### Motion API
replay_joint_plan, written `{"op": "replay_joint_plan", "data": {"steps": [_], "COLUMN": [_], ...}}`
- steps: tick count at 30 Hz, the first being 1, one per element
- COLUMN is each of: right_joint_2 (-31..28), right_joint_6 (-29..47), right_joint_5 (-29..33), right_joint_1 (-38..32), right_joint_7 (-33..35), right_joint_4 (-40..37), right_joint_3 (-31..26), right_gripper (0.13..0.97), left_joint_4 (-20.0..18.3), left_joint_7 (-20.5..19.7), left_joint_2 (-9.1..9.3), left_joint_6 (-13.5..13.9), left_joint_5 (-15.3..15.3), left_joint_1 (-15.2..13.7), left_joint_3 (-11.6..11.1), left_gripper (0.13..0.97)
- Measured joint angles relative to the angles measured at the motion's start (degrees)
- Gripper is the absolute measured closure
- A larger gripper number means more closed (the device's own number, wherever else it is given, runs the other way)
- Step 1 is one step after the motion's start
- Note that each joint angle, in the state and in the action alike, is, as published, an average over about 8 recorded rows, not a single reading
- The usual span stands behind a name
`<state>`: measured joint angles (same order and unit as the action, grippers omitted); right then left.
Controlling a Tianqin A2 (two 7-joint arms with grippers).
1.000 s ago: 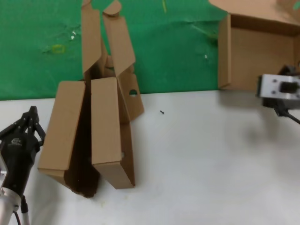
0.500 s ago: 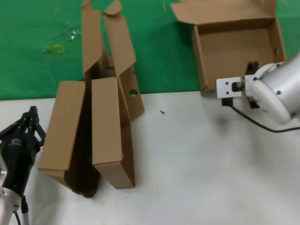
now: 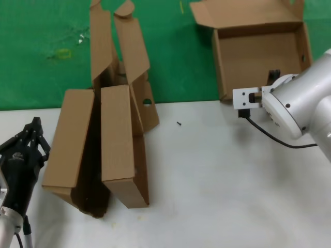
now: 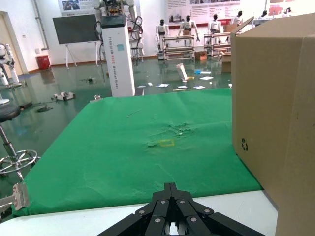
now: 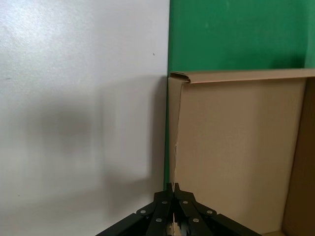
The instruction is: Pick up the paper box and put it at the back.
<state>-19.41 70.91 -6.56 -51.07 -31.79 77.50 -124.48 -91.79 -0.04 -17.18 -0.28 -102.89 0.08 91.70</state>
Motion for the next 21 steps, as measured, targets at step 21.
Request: {"op": "replay_joint_plan", "data": {"steps": [21], "right_joint_2": [1.02], "right_joint_6": [5.38], "right_joint_5": [-0.31], "right_joint_1": [0.77], "right_joint_7": [0.19], "right_joint_4": [10.24], "right_joint_3": [7.94], "right_gripper": [0.830], "left_joint_4": [0.00], "left_joint_7": [0.00], "left_joint_2": [0.00], "left_joint_6": [0.00], "left_joint_5": [0.00], "left_joint_1": [0.00], "left_joint_3": [0.00], "left_gripper": [0.954]}}
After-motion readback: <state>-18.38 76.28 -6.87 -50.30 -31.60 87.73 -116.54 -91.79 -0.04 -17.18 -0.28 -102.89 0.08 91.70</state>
